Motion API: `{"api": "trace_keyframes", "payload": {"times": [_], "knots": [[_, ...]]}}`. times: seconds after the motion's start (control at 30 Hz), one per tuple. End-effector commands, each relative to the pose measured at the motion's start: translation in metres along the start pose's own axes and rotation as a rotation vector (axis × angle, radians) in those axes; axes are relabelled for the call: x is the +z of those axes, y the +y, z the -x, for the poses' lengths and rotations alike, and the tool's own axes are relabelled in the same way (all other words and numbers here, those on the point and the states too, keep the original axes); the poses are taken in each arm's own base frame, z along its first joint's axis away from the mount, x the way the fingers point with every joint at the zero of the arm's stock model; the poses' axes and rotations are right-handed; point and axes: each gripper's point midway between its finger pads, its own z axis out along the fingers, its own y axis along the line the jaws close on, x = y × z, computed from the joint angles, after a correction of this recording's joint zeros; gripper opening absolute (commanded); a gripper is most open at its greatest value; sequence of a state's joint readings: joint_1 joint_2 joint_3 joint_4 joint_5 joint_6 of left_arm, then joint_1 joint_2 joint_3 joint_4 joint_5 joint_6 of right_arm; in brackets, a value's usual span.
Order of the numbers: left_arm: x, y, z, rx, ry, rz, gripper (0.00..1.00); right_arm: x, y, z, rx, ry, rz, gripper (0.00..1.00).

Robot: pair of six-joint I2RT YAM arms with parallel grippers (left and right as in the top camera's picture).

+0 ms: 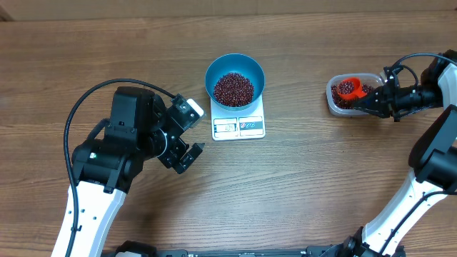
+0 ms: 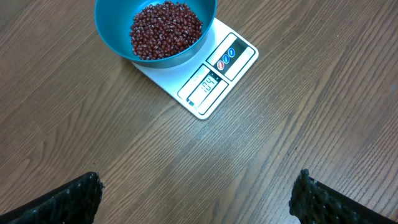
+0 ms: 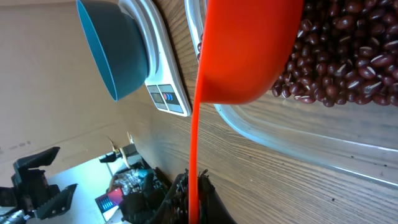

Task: Scoop item into bowl and weigh 150g on scale
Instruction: 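Dip the red scoop into the beans in the tub with the right gripper, then lift the filled scoop and carry it left toward the teal bowl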

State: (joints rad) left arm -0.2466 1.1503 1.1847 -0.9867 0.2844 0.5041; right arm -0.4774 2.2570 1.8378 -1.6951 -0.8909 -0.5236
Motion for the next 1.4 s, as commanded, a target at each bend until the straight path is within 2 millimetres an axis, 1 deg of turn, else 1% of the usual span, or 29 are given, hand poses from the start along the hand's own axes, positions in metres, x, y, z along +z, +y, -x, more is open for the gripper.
{"api": "trace_keyframes", "payload": {"times": [0.0,0.2,0.33,0.53,0.57,0.6,0.67,0.97,1.13,1.37], "knots": [[-0.005,0.004,0.007,-0.007,-0.02,0.014,1.0,-0.012,0.025,-0.002,-0.032,-0.053,0.024,0.04],[-0.005,0.004,0.007,-0.007,-0.02,0.014,1.0,-0.022,0.056,-0.001,-0.074,-0.118,0.094,0.04],[-0.005,0.004,0.007,-0.007,-0.02,0.014,0.99,-0.022,0.072,0.0,-0.097,-0.135,0.138,0.04],[-0.005,0.004,0.007,-0.007,-0.02,0.014,1.0,-0.001,0.088,-0.005,-0.131,-0.079,0.141,0.04],[-0.005,0.004,0.007,-0.007,-0.02,0.014,1.0,0.006,0.095,-0.006,-0.142,-0.063,0.152,0.04],[-0.005,0.004,0.007,-0.007,-0.02,0.014,0.99,0.009,0.098,-0.007,-0.146,-0.058,0.157,0.04],[-0.005,0.004,0.007,-0.007,-0.02,0.014,1.0,0.016,0.109,-0.007,-0.162,-0.049,0.191,0.04],[-0.005,0.004,0.007,-0.007,-0.02,0.014,1.0,0.039,0.149,-0.013,-0.25,-0.003,0.245,0.04],[-0.005,0.004,0.007,-0.007,-0.02,0.014,1.0,0.048,0.17,-0.014,-0.283,0.018,0.249,0.04],[-0.005,0.004,0.007,-0.007,-0.02,0.014,1.0,0.051,0.195,-0.015,-0.327,0.024,0.243,0.04]]}}
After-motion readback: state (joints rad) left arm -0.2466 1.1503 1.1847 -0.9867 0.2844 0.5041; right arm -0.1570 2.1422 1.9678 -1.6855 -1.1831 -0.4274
